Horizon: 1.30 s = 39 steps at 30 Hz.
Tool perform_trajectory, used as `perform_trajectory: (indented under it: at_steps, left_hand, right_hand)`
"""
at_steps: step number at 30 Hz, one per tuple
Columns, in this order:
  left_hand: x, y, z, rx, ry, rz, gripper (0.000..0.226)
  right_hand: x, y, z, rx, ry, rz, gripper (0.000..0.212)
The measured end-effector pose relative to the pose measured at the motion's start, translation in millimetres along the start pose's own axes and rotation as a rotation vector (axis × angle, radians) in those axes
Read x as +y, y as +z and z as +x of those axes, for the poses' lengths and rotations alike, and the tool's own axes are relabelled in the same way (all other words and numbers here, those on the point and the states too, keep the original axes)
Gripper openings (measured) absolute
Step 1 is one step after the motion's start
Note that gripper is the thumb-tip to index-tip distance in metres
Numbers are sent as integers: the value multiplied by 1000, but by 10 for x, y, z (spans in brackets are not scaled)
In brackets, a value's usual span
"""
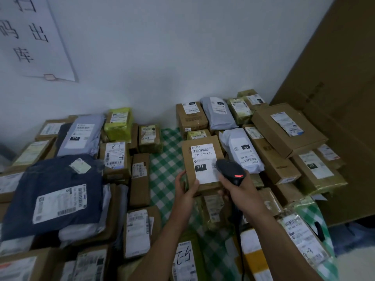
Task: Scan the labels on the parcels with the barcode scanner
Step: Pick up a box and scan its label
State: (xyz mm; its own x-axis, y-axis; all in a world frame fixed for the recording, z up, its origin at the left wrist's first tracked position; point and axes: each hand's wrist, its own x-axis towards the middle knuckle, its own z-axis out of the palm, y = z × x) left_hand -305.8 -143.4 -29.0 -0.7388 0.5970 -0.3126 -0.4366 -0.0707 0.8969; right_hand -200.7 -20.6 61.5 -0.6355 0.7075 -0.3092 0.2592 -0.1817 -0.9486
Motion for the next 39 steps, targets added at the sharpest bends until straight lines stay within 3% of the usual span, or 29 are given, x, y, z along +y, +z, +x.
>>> perform_trajectory:
  at_steps: [6, 11, 14, 18, 23, 28, 33, 39]
  left_hand:
    - [115, -163, -173, 11, -41, -4, 73]
    - [-38, -59, -255, 87, -212, -228, 61]
    - [-123, -41, -309, 112, -320, -413, 52]
    - [-156, -102, -347, 71, -342, -466, 51]
    - [-50, -154, -373, 2, -202, -623, 59]
    - [78, -331, -300, -59, -124, -629, 63]
    - [223, -467, -250, -69, 1, -486, 108]
    - [302, -569, -254, 70, 206, -109, 77]
  right_hand:
    - [-27, 34, -143, -55, -81, -27, 45]
    - [18, 185, -195, -58, -146, -66, 55]
    - [18, 155, -197, -38, -162, -50, 51]
    - [48, 57, -223, -15, -133, 8, 44]
    - [103, 36, -275, -16, -106, 81, 50]
    - [84, 71, -320, -56, -55, 87, 56]
    - [61, 81, -316, -37, -56, 73, 46]
    - [16, 98, -314, 11, -16, 112, 51]
